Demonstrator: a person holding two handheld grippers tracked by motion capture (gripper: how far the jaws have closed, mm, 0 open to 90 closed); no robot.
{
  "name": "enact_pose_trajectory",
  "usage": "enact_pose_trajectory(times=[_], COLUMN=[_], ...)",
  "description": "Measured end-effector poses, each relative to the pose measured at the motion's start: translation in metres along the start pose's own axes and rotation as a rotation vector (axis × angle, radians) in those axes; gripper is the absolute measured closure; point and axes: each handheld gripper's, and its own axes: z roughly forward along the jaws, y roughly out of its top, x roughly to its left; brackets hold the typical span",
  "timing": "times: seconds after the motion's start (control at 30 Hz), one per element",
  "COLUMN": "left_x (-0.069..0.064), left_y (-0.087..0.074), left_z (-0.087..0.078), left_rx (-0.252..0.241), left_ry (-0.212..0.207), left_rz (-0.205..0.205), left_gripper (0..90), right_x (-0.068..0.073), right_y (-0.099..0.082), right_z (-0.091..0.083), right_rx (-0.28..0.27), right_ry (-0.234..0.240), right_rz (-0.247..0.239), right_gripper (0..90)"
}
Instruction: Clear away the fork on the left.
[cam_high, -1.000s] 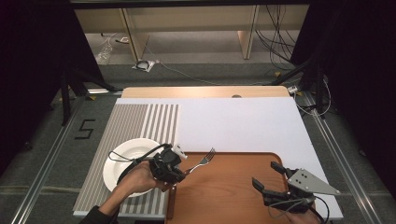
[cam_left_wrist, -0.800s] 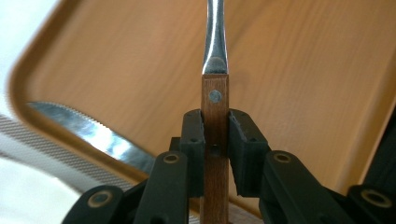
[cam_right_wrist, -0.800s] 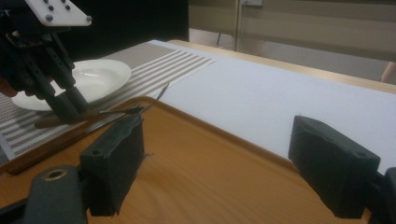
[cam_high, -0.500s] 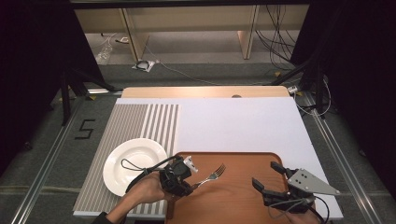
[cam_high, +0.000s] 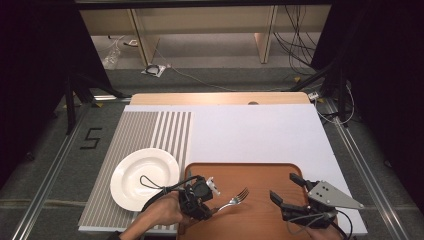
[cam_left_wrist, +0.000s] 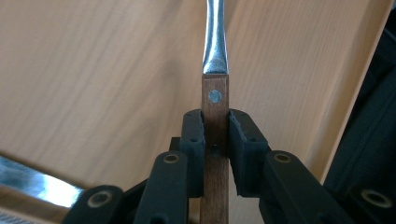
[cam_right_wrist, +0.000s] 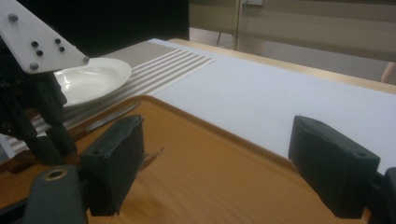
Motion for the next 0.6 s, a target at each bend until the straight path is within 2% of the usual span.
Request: enact_pose_trajectory(times=[0.23,0.53,0.6], left_x=[-0.004,-0.006,-0.008], left_y=[0.001,0.001,0.001], left_z=[0.009,0.013,0.015], left_rx=[0.031,0.059,0.056], left_ry=[-0.024,-0.028,-0.027], left_rz=[-0.007,0.005,-0.002], left_gripper=[76.4,76.4,76.4], right_x=[0.000,0.000,0.001], right_y=[0.000,0.000,0.000], right_z=[0.000,-0.001,-0.001], right_rx=[0.005,0.005,0.003], right_ry=[-0.001,0.000,0.000], right_rz=[-0.001,-0.001,-0.002], right_gripper=[19.4,19.4,19.4])
